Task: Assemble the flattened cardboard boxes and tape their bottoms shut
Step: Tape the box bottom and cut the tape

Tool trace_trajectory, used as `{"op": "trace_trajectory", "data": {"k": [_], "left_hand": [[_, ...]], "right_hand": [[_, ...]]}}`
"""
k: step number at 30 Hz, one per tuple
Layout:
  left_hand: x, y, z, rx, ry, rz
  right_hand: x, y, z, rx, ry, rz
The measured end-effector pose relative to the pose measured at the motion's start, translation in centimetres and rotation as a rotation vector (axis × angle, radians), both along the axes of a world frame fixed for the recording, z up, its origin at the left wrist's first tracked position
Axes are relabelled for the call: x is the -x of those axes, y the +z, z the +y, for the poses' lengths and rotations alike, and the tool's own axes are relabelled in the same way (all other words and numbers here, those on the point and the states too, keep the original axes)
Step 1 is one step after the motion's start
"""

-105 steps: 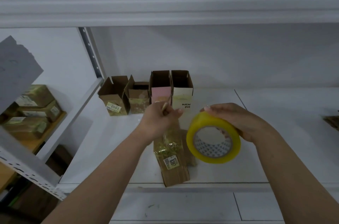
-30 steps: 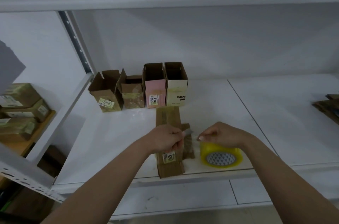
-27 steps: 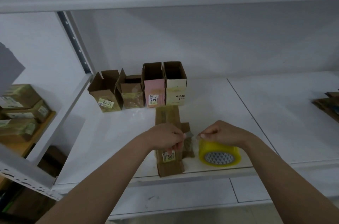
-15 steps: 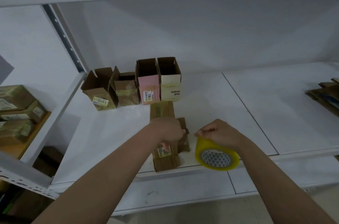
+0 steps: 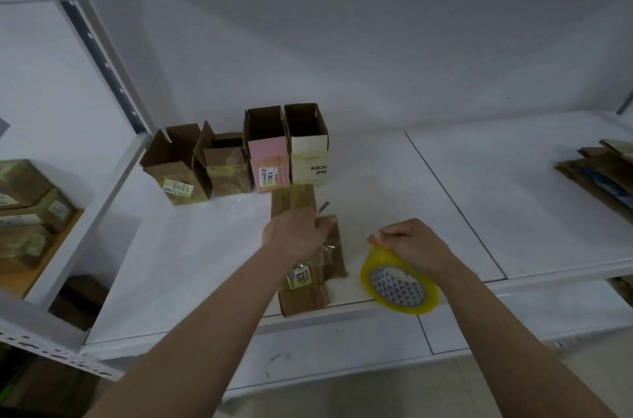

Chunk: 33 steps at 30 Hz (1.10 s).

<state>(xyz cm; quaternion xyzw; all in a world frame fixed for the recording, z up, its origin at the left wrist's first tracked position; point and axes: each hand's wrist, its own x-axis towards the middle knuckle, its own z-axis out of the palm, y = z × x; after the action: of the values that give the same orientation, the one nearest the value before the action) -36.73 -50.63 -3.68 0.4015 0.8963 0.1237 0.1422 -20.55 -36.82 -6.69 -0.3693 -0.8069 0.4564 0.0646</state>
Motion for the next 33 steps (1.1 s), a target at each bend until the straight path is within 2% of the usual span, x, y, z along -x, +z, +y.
{"op": "trace_trajectory", "data": {"k": [3, 7, 12, 17, 24, 27, 31, 33], "left_hand": [[-1.4, 0.0, 0.4, 0.111, 0.027, 0.145], [-2.2, 0.3, 0.8, 0.122, 0.050, 0.178], [-0.7, 0.2, 0.2, -0.128, 0.124, -0.066], [-2.0, 1.3, -0.6, -0.387, 0.127, -0.145], [-2.6, 0.8, -0.4, -0.555, 0.072, -0.368], [-3.5, 1.5, -0.3, -0.618, 0.135, -0.497], [-5.2, 2.0, 0.0, -0.716, 0.277, -0.797], [-5.7, 2.2, 0.0, -0.726, 0.317, -0.843]], "right_hand": [[0.0, 0.0, -0.1, -0.010, -0.015, -0.009], [-0.4, -0.1, -0.2, 0.006, -0.035, 0.037], [-0.8, 0.8, -0.3, -0.001, -0.047, 0.130], [0.3, 1.9, -0.8, -0.083, -0.007, 0.163], [1.1, 1.9, -1.2, -0.260, -0.028, 0.163], [1.2, 1.9, -1.4, -0.305, -0.062, 0.187], [1.6, 2.4, -1.9, -0.262, -0.123, 0.290], [1.8, 2.6, -2.1, -0.301, -0.149, 0.295]]}}
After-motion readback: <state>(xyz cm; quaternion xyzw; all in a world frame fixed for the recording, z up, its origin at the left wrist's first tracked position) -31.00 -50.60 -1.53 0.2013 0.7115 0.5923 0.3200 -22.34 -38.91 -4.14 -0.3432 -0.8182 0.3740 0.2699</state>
